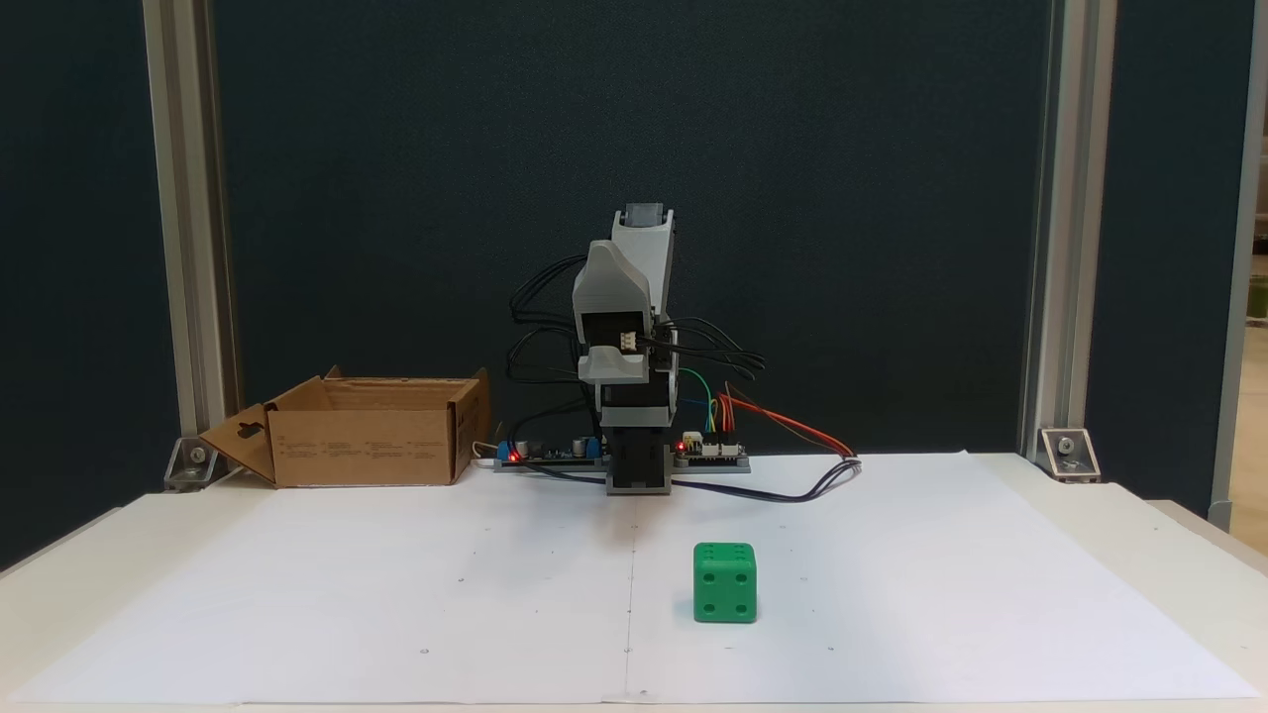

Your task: Grasp a green dice and put it in the bin.

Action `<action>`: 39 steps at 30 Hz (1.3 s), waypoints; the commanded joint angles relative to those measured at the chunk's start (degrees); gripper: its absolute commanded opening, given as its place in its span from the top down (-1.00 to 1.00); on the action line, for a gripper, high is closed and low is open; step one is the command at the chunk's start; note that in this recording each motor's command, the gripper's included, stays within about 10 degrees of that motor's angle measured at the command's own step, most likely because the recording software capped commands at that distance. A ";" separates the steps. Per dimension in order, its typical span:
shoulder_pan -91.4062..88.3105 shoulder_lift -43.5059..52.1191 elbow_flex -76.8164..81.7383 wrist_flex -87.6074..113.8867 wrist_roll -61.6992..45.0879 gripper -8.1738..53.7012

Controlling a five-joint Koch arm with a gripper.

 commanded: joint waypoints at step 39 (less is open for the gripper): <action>0.79 6.24 2.72 -2.64 0.44 -0.69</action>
